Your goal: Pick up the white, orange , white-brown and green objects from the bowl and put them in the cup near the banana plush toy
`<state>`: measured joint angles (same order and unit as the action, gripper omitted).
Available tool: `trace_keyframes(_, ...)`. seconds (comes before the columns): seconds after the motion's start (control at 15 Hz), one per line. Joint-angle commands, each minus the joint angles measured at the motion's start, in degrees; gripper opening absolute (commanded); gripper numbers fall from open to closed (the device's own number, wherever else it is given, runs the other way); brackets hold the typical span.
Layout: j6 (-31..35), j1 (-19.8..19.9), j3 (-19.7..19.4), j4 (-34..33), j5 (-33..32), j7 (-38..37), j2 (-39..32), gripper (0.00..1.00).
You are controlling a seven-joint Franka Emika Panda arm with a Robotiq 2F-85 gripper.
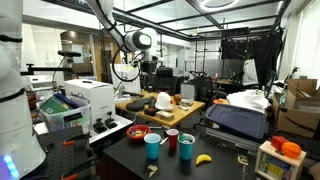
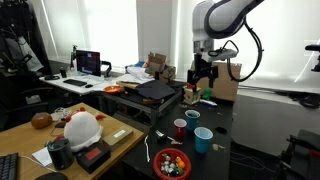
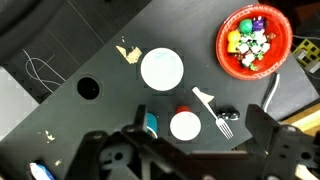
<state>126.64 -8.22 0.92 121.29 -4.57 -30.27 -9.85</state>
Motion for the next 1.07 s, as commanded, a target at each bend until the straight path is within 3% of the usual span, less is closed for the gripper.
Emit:
trace_keyframes(0.0,-3.4,0.9,0.8,5.7,0.1,4.4,9.2,1.0)
trace_keyframes(0.4,-9.0,1.5,2.0,9.1,2.9,11.4,18.8,1.0)
trace_keyframes(1.0,-15.6,2.2,2.4,11.3,5.6,18.6,27.6,1.0)
